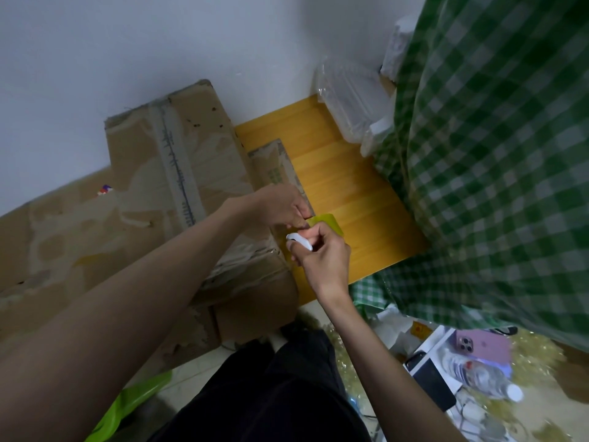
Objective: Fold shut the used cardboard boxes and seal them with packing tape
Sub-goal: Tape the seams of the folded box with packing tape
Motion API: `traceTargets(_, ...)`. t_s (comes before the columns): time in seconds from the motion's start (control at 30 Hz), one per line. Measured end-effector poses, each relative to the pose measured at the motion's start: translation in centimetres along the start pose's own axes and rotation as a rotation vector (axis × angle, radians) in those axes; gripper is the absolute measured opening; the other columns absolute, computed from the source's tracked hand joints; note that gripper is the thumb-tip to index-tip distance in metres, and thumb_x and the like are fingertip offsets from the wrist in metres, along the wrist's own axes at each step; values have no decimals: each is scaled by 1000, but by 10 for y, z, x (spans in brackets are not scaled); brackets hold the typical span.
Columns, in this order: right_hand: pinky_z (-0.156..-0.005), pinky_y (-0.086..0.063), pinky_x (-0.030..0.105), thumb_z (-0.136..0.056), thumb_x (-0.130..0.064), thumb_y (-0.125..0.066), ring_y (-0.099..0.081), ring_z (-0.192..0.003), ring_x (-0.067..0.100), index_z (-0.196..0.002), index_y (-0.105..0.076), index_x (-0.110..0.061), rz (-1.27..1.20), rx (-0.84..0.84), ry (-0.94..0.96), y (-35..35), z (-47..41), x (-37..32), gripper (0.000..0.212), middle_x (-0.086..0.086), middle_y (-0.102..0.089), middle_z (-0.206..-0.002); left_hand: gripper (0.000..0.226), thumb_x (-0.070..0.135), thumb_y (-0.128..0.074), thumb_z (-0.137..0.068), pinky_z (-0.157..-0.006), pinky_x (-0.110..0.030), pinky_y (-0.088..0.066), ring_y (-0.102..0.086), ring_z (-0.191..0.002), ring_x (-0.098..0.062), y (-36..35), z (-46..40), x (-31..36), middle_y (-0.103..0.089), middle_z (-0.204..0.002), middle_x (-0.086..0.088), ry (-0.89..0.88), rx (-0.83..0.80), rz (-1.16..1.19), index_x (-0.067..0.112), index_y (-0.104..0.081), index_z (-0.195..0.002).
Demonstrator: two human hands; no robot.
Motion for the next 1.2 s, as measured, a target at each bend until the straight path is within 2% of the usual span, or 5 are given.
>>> traceTargets(0.2,-57,-52,35,-76,-8,-85,-64,-59,24,-67,-58,-26,66,-8,18,2,-1,-10,34,1,-64,-62,13,17,-62,-87,-67,-31,-41,-50,-59,-4,0,0,1,-59,-62,7,-6,6,-65,6,-69,-83)
traceTargets(0.53,-55,-46,17,-78,-9,-83,-58,-58,0,-73,-65,-20,123,-103,18,0,-6,-18,22,-10,-65,-68,28,11,-61,-86,-80,-38,-55,-69,-85,-12,2,4,3,-74,-84,12,-15,15,-75,29,-78,-98)
traceTargets(0.8,-66,-58,44,-75,-11,-85,-67,-67,16,-76,-67,-18,180,-137,20,-3,-8,-18,19,-6,-67,-69,33,10,-61,-87,-81,-43,-56,-69,-85,-12,1,5,4,-75,-87,14,-28,9,-70,33,-78,-103)
traceTargets(1.0,-55,-41,16,-77,-9,-84,-53,-59,-1,-78,-67,-21,267,-229,39,7,-9,-18,21,-13,-60,-66,23,15,-69,-84,-81,-34,-56,-70,-79,-10,0,1,-2,-71,-72,16,6,6,-15,21,-79,-104)
traceTargets(1.2,-50,-50,24,-79,-3,-76,-63,-49,6,-73,-70,-19,541,-535,-92,36,-7,10,17,-6,-64,-53,36,29,-81,-83,-77,-28,-55,-69,-70,-8,-3,-5,-7,-76,-91,3,-29,-43,38,12,-76,-113)
Point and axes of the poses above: each hand's wrist, its own z-axis away from the middle knuckle, its own y-axis out of the back of the hand, x = y × z, the point moved 6 cm from there along -z, towards the middle knuckle
